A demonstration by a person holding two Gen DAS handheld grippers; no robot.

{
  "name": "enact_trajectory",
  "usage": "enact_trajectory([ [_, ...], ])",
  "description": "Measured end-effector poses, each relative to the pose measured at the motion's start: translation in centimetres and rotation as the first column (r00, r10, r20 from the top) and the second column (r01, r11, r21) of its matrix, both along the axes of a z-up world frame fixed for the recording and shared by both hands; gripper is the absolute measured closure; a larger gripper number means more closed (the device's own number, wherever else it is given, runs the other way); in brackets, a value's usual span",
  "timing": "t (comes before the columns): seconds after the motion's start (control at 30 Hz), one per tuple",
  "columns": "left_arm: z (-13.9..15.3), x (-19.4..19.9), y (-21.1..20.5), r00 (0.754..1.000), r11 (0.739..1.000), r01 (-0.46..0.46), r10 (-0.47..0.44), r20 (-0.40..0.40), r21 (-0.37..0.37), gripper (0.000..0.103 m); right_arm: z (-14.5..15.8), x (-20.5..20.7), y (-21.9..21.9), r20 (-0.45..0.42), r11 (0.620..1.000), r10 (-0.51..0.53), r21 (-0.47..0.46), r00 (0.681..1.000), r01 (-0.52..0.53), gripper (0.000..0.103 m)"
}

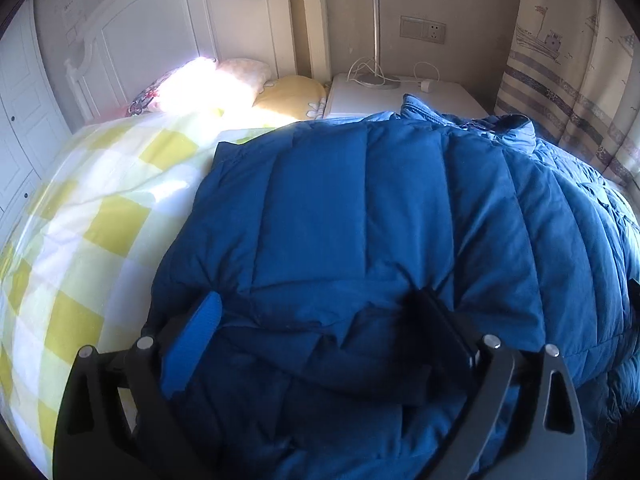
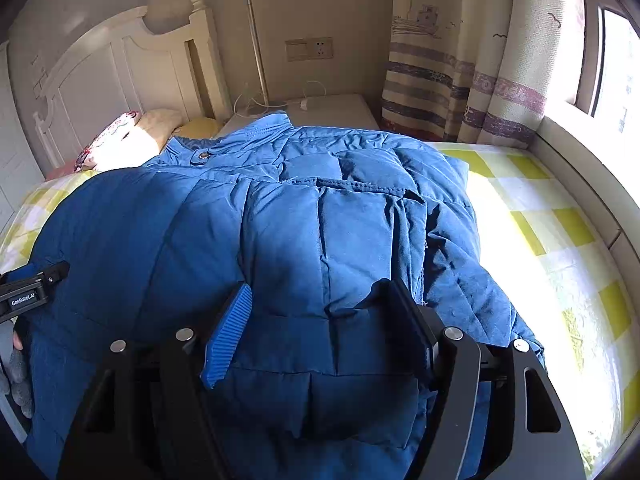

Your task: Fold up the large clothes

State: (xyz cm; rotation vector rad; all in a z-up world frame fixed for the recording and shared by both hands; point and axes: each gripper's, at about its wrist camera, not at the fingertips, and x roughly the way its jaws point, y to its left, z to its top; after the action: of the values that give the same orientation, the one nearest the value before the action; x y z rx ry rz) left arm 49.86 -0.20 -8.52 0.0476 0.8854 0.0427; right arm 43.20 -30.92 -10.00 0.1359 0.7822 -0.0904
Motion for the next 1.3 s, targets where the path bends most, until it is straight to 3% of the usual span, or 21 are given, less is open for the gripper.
enact_trajectory([
  [0.1, 3.0, 0.0, -0.5, 0.995, 0.998, 0.002, 0.004, 0.097, -0.061, 0.006, 0.0, 0.1, 0.0, -0.003, 1.000, 0.003, -0.001, 1.000, -0.003, 0.035],
  [0.2, 4.3, 1.4, -4.2, 0.993, 0.997, 0.065, -0.061, 0.103, -0.044, 0.006, 0.0, 0.0, 0.0, -0.001, 1.000, 0.004, 0.000, 1.000, -0.004, 0.035],
  [0.37, 1.3, 3.8, -12.5, 0.976, 0.973, 0.208, -0.213, 0.038, 0.097, 0.006, 0.0, -0.1, -0.1, 0.006, 1.000, 0.007, 0.016, 1.000, -0.007, 0.034],
  [0.43, -1.0, 4.3, -14.4, 0.978, 0.957, 0.199, -0.207, 0.016, 0.210, 0.002, 0.0, -0.1, -0.3, 0.011, 1.000, 0.009, 0.026, 1.000, -0.009, 0.034],
  [0.47, -1.1, 4.5, -14.4, 0.980, 0.960, 0.192, -0.200, 0.019, 0.206, 0.002, 0.0, -0.1, -0.3, 0.013, 1.000, 0.010, 0.030, 1.000, -0.010, 0.034],
  [0.57, 0.7, 5.2, -13.3, 0.980, 0.974, 0.193, -0.196, 0.017, 0.120, 0.004, 0.0, -0.1, -0.3, 0.010, 0.999, 0.013, 0.034, 1.000, -0.013, 0.033],
  [0.63, 2.6, 5.7, -12.3, 0.982, 0.978, 0.159, -0.171, 0.085, 0.133, 0.003, 0.0, -0.1, -0.3, 0.011, 0.999, 0.015, 0.034, 1.000, -0.015, 0.032],
  [0.7, 3.4, 7.2, -10.4, 0.987, 0.987, 0.120, -0.131, 0.096, 0.109, 0.003, 0.0, -0.1, -0.4, 0.013, 0.999, 0.016, 0.038, 1.000, -0.016, 0.032],
  [0.8, 1.2, 11.1, -5.9, 1.000, 0.999, 0.017, -0.016, -0.026, 0.051, 0.002, 0.0, -0.1, -0.4, 0.013, 0.999, 0.017, 0.040, 1.000, -0.017, 0.032],
  [0.87, -1.5, 13.0, -2.6, 0.990, 0.996, 0.011, -0.024, -0.140, -0.093, 0.002, 0.0, -0.1, -0.3, 0.015, 0.999, 0.025, 0.043, 1.000, -0.026, 0.032],
  [0.93, -1.1, 12.9, -1.0, 0.992, 0.980, 0.014, -0.039, -0.121, -0.199, 0.003, 0.0, 0.0, -0.2, 0.013, 0.999, 0.029, 0.038, 0.999, -0.030, 0.031],
  [1.1, 1.8, 8.8, -0.8, 1.000, 0.974, 0.003, -0.002, 0.006, -0.226, 0.004, 0.0, 0.0, -0.3, 0.013, 0.999, 0.029, 0.045, 1.000, -0.029, 0.031],
  [1.2, 2.9, 5.4, -5.3, 0.989, 0.978, 0.137, -0.127, 0.073, -0.154, 0.004, 0.0, -0.1, -0.3, 0.012, 0.999, 0.028, 0.044, 1.000, -0.029, 0.031],
  [1.3, 2.7, 2.9, -12.6, 0.950, 0.954, 0.294, -0.298, 0.090, 0.056, 0.003, 0.0, -0.1, -0.2, 0.012, 0.999, 0.027, 0.041, 1.000, -0.028, 0.031],
])
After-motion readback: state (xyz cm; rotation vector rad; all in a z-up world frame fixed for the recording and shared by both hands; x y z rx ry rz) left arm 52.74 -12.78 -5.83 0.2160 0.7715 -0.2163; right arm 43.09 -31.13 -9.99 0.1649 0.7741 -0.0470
